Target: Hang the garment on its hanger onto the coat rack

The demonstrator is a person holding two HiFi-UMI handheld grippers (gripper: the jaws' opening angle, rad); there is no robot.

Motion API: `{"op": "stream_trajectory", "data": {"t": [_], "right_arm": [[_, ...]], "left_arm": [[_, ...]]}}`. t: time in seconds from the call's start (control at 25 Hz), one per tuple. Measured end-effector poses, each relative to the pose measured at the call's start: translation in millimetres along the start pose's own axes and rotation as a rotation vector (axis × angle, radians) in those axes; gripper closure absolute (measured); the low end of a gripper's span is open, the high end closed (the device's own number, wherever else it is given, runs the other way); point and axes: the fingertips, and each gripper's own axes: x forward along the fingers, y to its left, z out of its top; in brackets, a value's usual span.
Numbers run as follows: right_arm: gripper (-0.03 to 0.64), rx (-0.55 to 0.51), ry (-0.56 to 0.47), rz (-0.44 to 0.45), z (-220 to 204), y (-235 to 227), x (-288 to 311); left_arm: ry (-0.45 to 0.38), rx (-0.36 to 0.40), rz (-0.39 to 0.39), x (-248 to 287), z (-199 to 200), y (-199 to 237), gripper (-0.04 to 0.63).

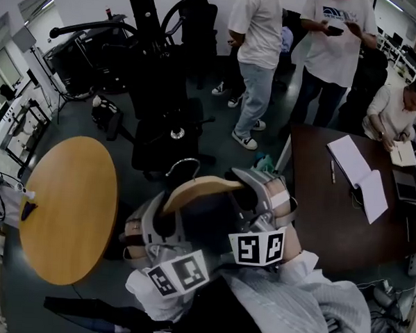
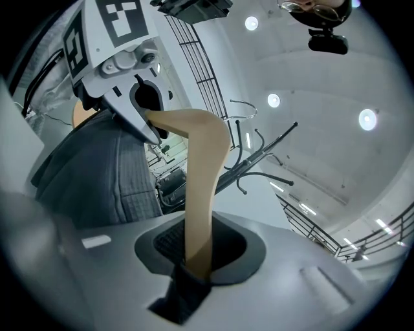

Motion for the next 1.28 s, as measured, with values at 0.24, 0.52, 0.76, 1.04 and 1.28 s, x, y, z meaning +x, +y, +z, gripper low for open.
{"op": "stream_trajectory", "data": {"t": [0.24,0.52,0.76,1.04,1.28], "right_arm": [[0.548,-0.005,-0.042,-0.068,-9.0,-43.3,63.0],[0.546,-0.032,-0.067,-0.121,-5.2,-70.3,116.4],[0.545,-0.047,-0.024,-0.196,-3.5,-87.5,153.1],[0.538,-0.059,0.06,-0.282,-7.7,-102.4,184.3],[0.537,-0.075,0.1,-0.298,-17.8,-106.7,200.2]], "left_arm": [[-0.033,0.027,0.067,64.0,18.9,36.9,0.535],[-0.06,0.017,0.09,112.5,20.3,70.5,0.535],[-0.137,0.025,0.057,153.1,19.3,95.2,0.537],[-0.23,0.021,-0.005,196.4,18.5,113.2,0.535],[-0.266,0.008,-0.048,221.5,17.7,113.2,0.535]]}}
